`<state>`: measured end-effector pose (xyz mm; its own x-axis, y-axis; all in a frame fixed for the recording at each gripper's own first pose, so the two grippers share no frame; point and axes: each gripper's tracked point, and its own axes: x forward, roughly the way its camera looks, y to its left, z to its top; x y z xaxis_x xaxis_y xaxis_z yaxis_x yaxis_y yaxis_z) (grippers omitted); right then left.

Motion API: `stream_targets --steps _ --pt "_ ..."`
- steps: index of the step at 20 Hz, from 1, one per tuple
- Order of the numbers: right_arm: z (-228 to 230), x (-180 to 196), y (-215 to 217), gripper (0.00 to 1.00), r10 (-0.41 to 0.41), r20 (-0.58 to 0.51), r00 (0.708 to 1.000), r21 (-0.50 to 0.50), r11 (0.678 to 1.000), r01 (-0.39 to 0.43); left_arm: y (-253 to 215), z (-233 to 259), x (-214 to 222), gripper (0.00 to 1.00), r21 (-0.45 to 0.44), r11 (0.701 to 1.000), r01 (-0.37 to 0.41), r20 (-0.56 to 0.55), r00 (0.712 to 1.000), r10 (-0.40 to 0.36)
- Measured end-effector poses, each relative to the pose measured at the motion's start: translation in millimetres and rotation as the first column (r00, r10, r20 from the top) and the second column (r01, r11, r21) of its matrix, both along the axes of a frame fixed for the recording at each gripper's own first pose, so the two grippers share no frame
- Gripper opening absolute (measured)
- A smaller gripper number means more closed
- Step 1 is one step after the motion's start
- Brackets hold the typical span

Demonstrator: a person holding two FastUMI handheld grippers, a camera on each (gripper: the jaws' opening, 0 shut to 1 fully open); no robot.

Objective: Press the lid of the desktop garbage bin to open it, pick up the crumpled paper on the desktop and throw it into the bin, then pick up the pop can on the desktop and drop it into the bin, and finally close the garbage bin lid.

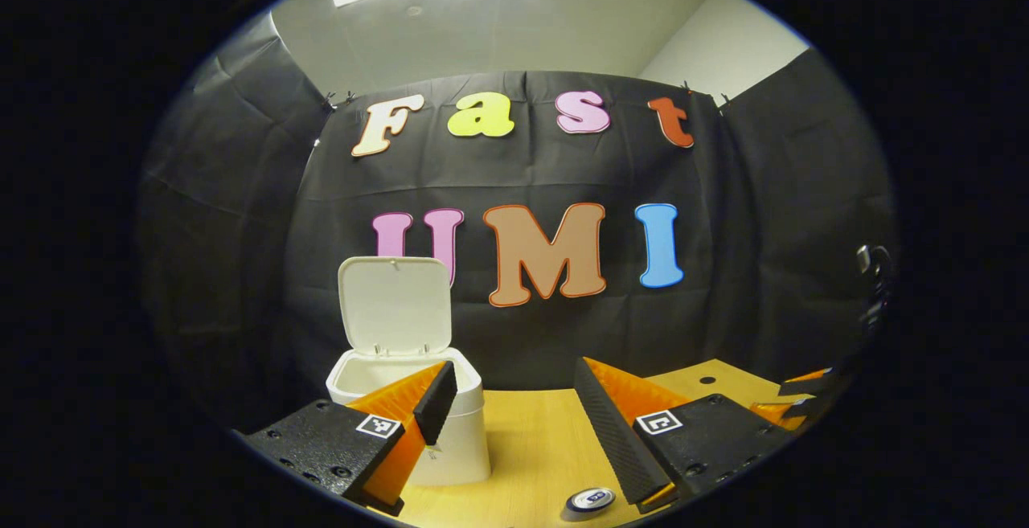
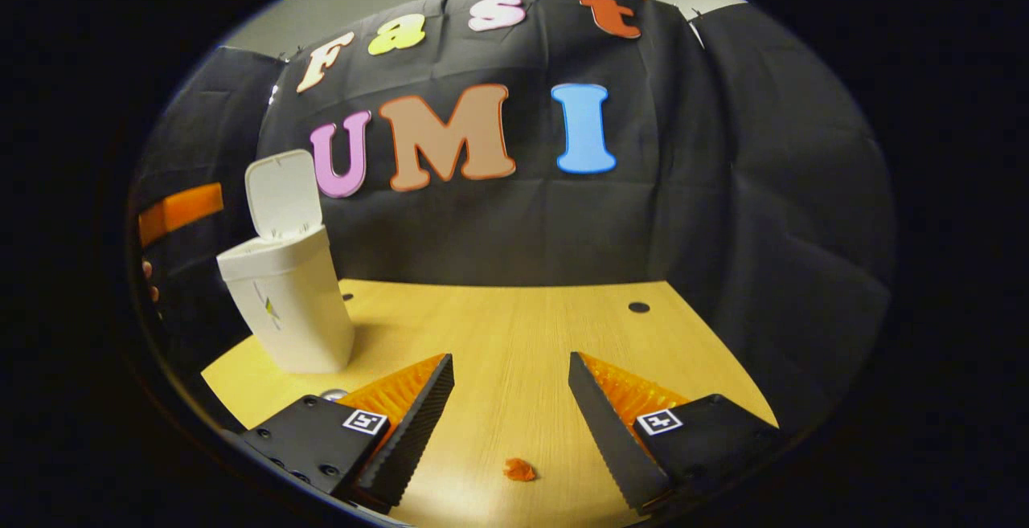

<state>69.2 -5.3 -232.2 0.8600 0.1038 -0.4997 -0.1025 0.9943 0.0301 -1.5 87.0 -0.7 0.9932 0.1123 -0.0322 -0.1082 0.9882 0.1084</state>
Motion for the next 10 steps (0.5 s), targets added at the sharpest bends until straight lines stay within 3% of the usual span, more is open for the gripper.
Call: stream_targets --steps 5,10 --pt "-83.4 -3.6 -5.5 0.97 0.019 -0.189 0.982 -0.074 0.997 -0.034 -20.3 -15.8 -14.2 0.90 -0.031 0.999 0.020 -0.049 0.999 -0.022" --pt "-146.6 -21.4 -4.6 0.99 0.053 -0.333 0.941 -0.085 0.993 -0.086 -20.0 -32.0 -23.4 0.90 -0.039 0.999 -0.008 -0.105 0.994 0.004"
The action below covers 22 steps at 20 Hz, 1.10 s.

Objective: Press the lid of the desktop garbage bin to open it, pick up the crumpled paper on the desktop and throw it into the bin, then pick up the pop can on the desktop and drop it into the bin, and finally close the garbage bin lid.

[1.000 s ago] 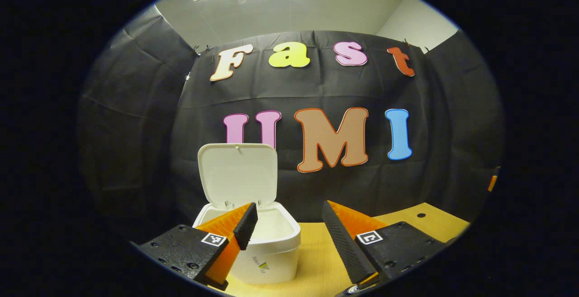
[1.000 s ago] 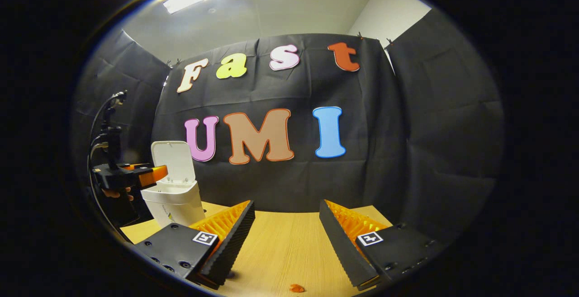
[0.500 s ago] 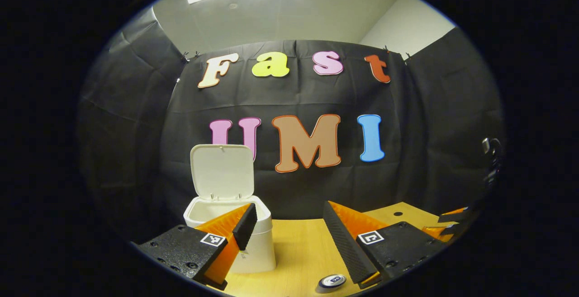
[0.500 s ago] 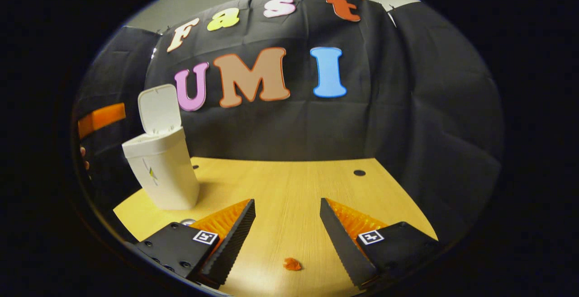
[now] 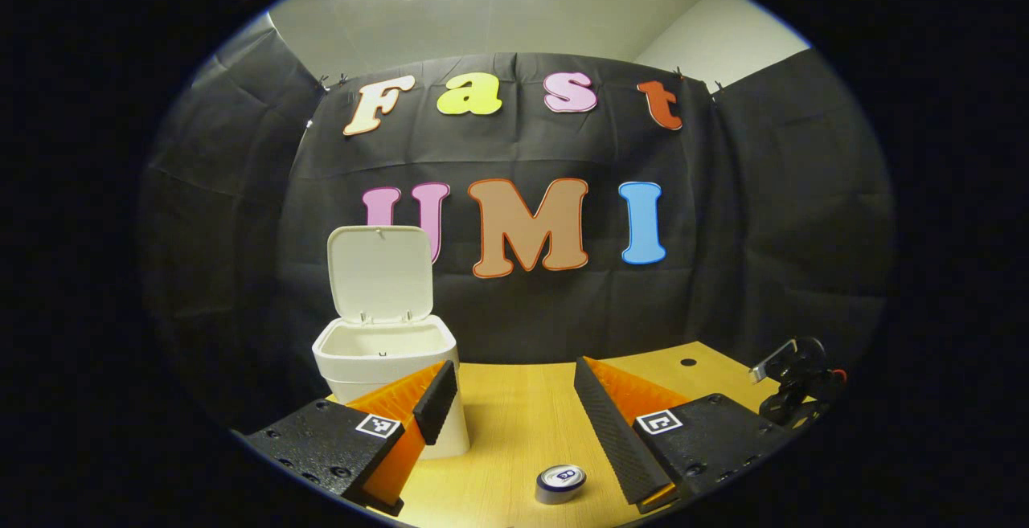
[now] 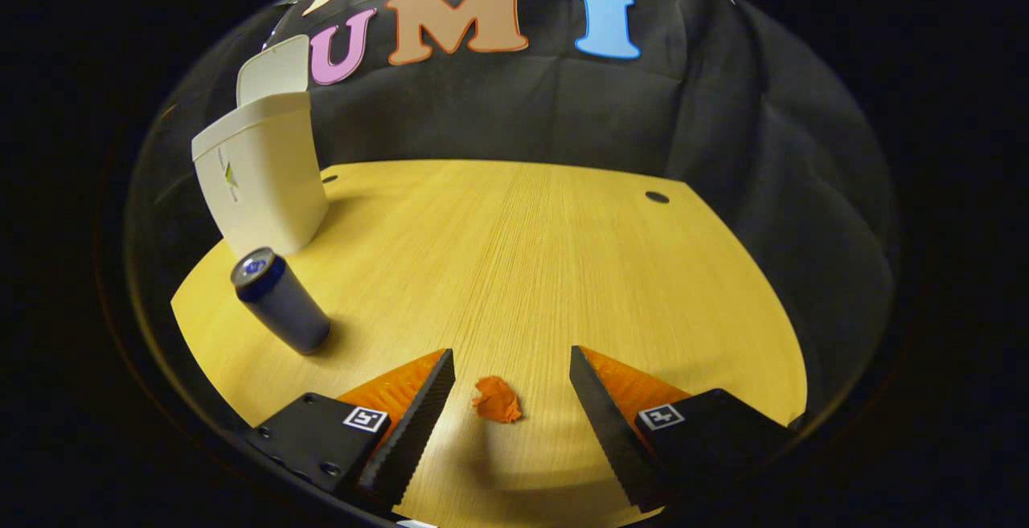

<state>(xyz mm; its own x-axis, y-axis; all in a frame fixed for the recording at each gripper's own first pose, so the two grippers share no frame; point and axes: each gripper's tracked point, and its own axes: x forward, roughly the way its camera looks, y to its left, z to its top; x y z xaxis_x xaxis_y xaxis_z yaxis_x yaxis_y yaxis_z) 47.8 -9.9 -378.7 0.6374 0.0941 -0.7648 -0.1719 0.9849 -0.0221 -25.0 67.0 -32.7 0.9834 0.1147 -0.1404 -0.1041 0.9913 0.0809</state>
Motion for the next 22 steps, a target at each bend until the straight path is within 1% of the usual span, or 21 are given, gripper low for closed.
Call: stream_targets --steps 2,3,4,5,6,7,8,9,10,11,12,13,14,15,16,17,19,20,22 --pt "-11.7 -3.5 1.4 0.96 0.022 -0.012 1.000 -0.019 1.000 -0.022 2.1 -4.7 -4.6 0.90 0.005 1.000 -0.015 -0.020 1.000 0.015" --pt "-17.1 -4.7 3.5 0.93 0.042 -0.020 0.999 -0.020 0.999 -0.042 3.8 -5.3 -6.4 0.90 0.012 1.000 -0.021 -0.026 0.999 0.021" --pt "-24.8 -7.0 5.7 0.86 0.056 -0.037 0.998 -0.025 0.998 -0.057 5.1 -6.4 -7.5 0.90 0.018 1.000 -0.025 -0.031 0.999 0.026" --pt "-29.5 -8.1 4.1 0.70 0.059 -0.053 0.997 -0.040 0.997 -0.061 5.5 -7.1 -8.1 0.90 0.022 0.999 -0.028 -0.035 0.999 0.029" --pt "-35.4 -10.2 0.6 0.63 0.060 -0.064 0.996 -0.058 0.996 -0.064 6.3 -7.4 -10.5 0.90 0.026 0.999 -0.031 -0.037 0.999 0.032" --pt "-37.5 -12.1 -4.2 0.41 0.065 -0.069 0.996 -0.068 0.995 -0.070 8.1 -6.8 -12.2 0.90 0.029 0.999 -0.035 -0.038 0.999 0.036" --pt "-36.8 -11.2 -4.4 0.37 0.069 -0.056 0.996 -0.065 0.995 -0.073 9.6 -7.4 -14.0 0.90 0.033 0.999 -0.040 -0.039 0.998 0.041" --pt "-36.1 -10.7 -5.2 0.29 0.076 -0.059 0.995 -0.062 0.995 -0.080 11.0 -7.0 -13.8 0.90 0.032 0.999 -0.042 -0.039 0.998 0.043" --pt "-35.9 -10.5 -6.5 0.28 0.078 -0.056 0.995 -0.056 0.995 -0.081 11.7 -8.0 -14.8 0.90 0.030 0.999 -0.045 -0.040 0.998 0.046" --pt "-33.9 -11.6 -5.7 0.22 0.080 -0.064 0.995 -0.044 0.996 -0.083 11.9 -8.4 -14.9 0.90 0.029 0.999 -0.046 -0.042 0.998 0.047" --pt "-30.8 -9.7 -4.9 0.24 0.077 -0.052 0.996 -0.033 0.996 -0.079 12.9 -8.7 -14.3 0.94 0.030 0.998 -0.046 -0.043 0.998 0.048" --pt "-22.4 -7.0 -2.0 0.19 0.077 -0.041 0.996 -0.015 0.997 -0.078 12.7 -8.1 -14.2 0.90 0.029 0.999 -0.044 -0.041 0.998 0.046" --pt "-10.6 -2.7 1.3 0.19 0.081 -0.014 0.997 0.004 0.997 -0.081 11.6 -8.2 -14.5 0.90 0.027 0.999 -0.041 -0.038 0.998 0.042" --pt "5.6 4.6 5.5 0.22 0.081 0.018 0.997 0.020 0.996 -0.082 11.0 -7.7 -13.5 0.90 0.024 0.999 -0.038 -0.036 0.999 0.039" --pt "25.5 11.1 12.8 0.19 0.087 0.055 0.995 0.050 0.995 -0.090 9.6 -8.7 -11.9 0.90 0.019 0.999 -0.033 -0.033 0.999 0.034" --pt "48.2 22.0 20.5 0.19 0.087 0.104 0.991 0.078 0.992 -0.095 8.4 -9.0 -10.3 0.90 0.013 1.000 -0.028 -0.032 0.999 0.028" --pt "99.1 41.8 41.8 0.20 0.093 0.208 0.974 0.140 0.982 -0.124 5.4 -11.1 -8.4 0.91 0.003 1.000 -0.016 -0.032 0.999 0.016" --pt "121.7 47.4 52.9 0.18 0.101 0.248 0.963 0.159 0.977 -0.143 4.6 -11.5 -7.9 0.90 -0.001 1.000 -0.011 -0.031 0.999 0.011" --pt "170.1 56.3 71.4 0.18 0.128 0.340 0.931 0.175 0.965 -0.197 4.5 -12.2 -6.7 0.91 -0.009 1.000 -0.004 -0.029 1.000 0.004"
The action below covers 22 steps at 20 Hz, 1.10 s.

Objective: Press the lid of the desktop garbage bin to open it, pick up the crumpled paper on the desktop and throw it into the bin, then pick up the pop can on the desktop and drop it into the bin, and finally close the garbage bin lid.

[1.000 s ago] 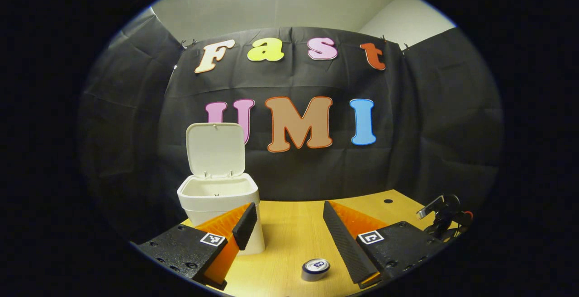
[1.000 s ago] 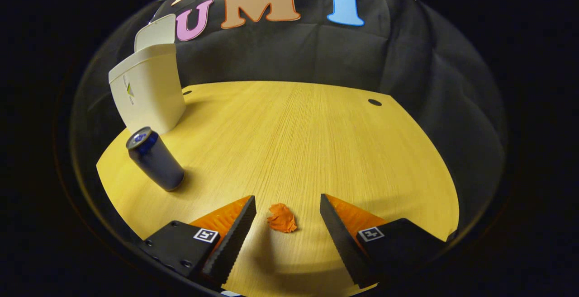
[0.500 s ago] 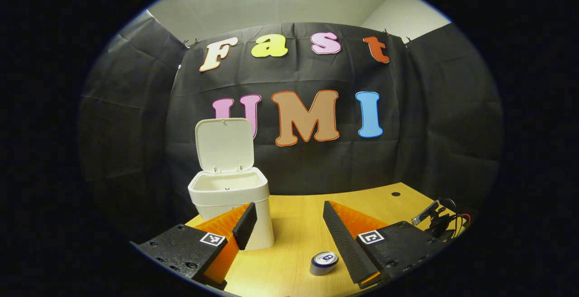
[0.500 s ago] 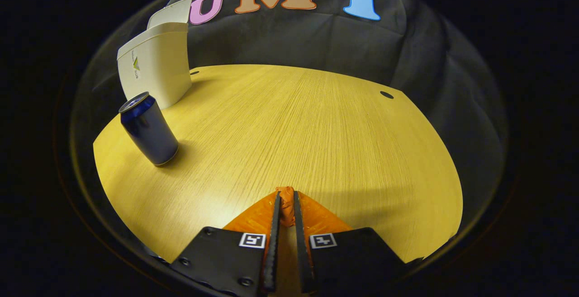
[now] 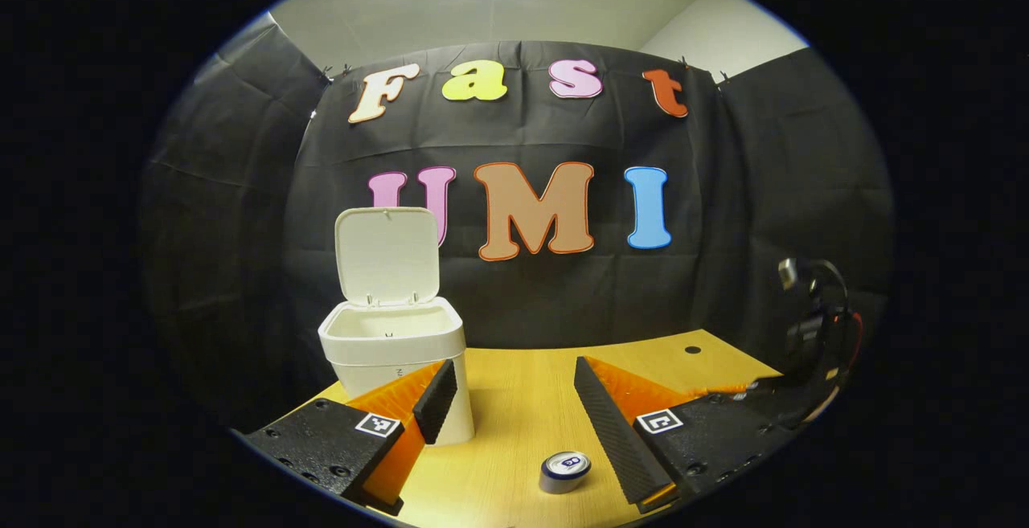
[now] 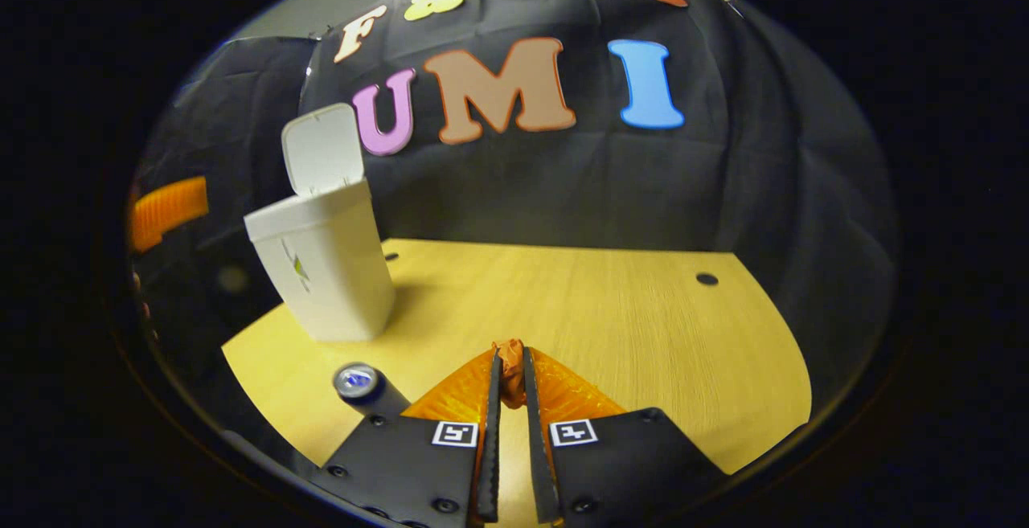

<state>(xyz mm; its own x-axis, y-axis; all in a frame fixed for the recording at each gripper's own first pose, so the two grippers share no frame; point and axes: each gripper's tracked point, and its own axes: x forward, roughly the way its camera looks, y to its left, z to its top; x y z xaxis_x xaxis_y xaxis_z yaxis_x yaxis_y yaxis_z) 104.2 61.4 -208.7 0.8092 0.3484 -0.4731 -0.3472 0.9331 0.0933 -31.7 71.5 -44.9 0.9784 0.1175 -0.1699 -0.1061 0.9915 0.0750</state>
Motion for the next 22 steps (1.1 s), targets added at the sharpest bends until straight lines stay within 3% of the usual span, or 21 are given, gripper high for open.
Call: stream_targets --steps 5,10,17,20,22 --pt "95.4 26.3 54.5 0.18 0.089 0.172 0.981 0.058 0.993 -0.100 6.0 -3.0 -1.4 0.90 -0.015 1.000 0.001 -0.005 1.000 -0.001" --pt "146.5 51.1 103.9 0.18 0.143 0.288 0.947 0.076 0.982 -0.171 16.1 -6.2 -6.1 0.90 -0.022 1.000 -0.001 -0.005 1.000 0.001" --pt "173.6 75.8 205.0 0.18 0.254 0.325 0.911 0.075 0.953 -0.292 43.3 -16.1 -16.0 0.90 -0.037 0.999 -0.022 -0.027 0.999 0.021" --pt "165.1 80.7 254.4 0.20 0.303 0.315 0.900 0.062 0.939 -0.338 57.7 -19.6 -20.0 0.94 -0.040 0.999 -0.027 -0.035 0.999 0.026" --pt "152.8 87.4 283.4 0.18 0.329 0.294 0.897 0.047 0.933 -0.358 67.3 -23.4 -22.3 0.90 -0.044 0.999 -0.028 -0.041 0.999 0.026"
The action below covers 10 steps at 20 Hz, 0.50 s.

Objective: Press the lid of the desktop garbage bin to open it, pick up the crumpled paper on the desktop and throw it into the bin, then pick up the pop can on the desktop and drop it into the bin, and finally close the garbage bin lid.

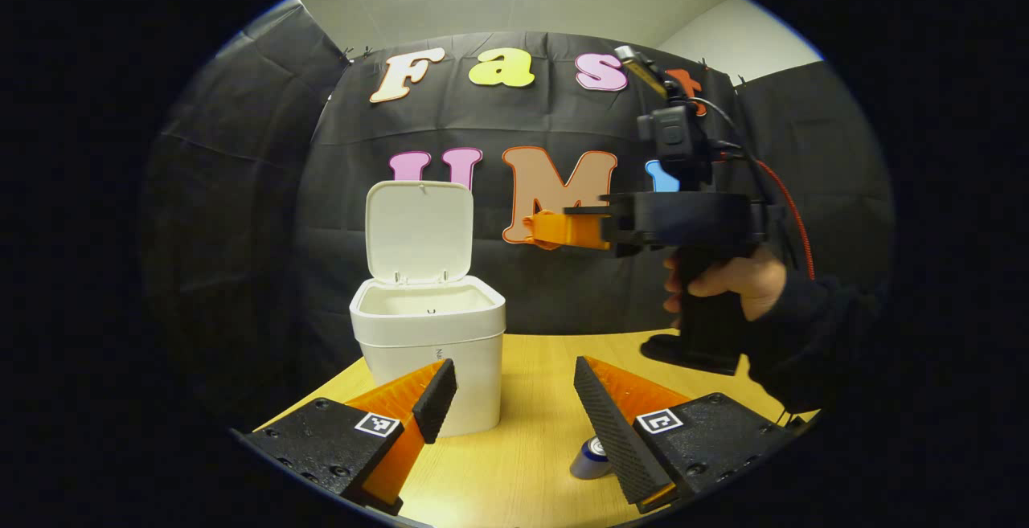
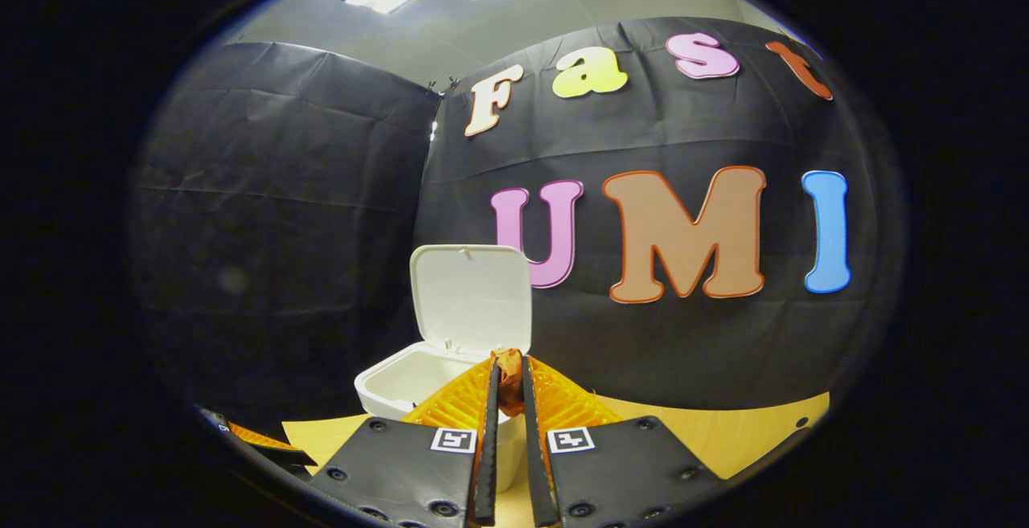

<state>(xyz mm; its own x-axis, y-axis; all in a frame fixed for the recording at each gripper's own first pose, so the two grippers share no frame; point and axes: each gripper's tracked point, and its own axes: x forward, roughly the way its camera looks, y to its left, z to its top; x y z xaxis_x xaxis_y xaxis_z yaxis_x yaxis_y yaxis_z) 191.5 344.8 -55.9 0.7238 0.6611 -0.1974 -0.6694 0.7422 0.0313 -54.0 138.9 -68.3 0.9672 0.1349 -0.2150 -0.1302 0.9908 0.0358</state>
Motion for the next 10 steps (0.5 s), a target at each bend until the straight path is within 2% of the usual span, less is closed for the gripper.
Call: stream_targets --steps 1,3,5,10 --pt "-6.1 5.3 13.0 0.20 0.007 -0.008 1.000 -0.015 1.000 -0.007 6.0 -1.5 -0.2 0.91 -0.001 1.000 -0.002 -0.004 1.000 0.002" --pt "-23.6 15.5 33.7 0.18 0.005 -0.028 1.000 -0.048 0.999 -0.006 18.1 -4.8 -1.2 0.94 -0.005 1.000 -0.005 -0.010 1.000 0.005" --pt "-44.1 23.8 54.1 0.18 -0.001 -0.057 0.998 -0.075 0.997 -0.004 30.5 -8.3 -1.3 0.91 -0.011 1.000 -0.011 -0.014 1.000 0.011" --pt "-87.2 47.3 76.8 0.19 -0.038 -0.113 0.993 -0.161 0.987 0.019 53.7 -20.2 -1.6 0.91 -0.037 0.999 -0.029 -0.034 0.999 0.028"
